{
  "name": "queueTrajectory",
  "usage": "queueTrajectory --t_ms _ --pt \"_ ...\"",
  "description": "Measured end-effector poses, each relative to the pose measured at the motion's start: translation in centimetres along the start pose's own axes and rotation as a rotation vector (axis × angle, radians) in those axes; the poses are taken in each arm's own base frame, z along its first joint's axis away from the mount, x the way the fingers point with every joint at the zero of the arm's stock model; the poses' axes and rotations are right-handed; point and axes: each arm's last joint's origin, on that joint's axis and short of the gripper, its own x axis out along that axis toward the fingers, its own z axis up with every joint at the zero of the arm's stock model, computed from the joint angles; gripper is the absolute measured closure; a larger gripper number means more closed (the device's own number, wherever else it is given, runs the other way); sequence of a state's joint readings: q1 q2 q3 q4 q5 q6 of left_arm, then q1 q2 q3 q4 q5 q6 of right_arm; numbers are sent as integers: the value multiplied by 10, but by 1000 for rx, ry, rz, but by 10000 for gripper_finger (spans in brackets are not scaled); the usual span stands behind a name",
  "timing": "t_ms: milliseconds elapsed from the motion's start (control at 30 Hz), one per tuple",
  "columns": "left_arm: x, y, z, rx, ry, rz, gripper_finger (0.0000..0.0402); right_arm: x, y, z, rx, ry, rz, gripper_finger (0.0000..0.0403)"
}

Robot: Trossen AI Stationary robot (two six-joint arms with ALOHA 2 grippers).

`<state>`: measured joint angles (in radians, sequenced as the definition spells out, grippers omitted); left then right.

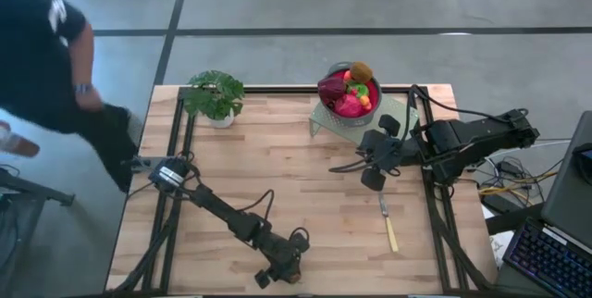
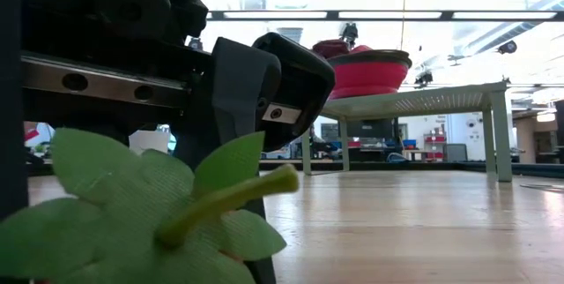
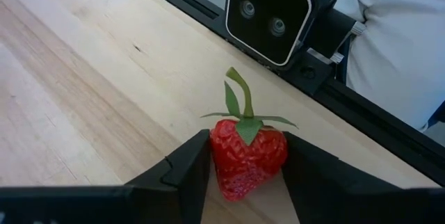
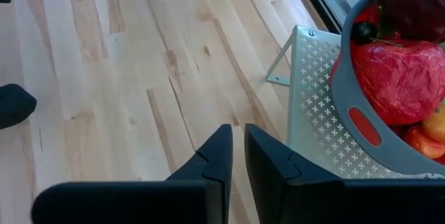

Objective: Pick & Place Fruit
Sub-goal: Put the red strawberry into the red strainer bowl

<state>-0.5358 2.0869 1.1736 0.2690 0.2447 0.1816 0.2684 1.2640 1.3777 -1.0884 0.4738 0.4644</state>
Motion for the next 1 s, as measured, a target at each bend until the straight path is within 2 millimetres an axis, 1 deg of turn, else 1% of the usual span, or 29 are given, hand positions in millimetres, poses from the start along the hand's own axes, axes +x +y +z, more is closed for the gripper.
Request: queueTrajectory --t_ms 133,400,600,733,867,1000 --pt "0 0 0 -1 0 0 229 0 0 0 1 -2 1 368" --pt "0 0 0 -7 0 0 225 0 0 0 1 -2 1 349" --pt "0 0 0 -6 0 -1 194 0 0 0 2 -3 1 334" --pt "0 0 0 34 -4 1 177 0 0 0 2 -4 2 324" --pt "0 0 1 81 -12 2 176 0 0 0 2 -5 2 316" --pt "0 0 1 82 -13 5 182 0 0 0 3 -5 2 308"
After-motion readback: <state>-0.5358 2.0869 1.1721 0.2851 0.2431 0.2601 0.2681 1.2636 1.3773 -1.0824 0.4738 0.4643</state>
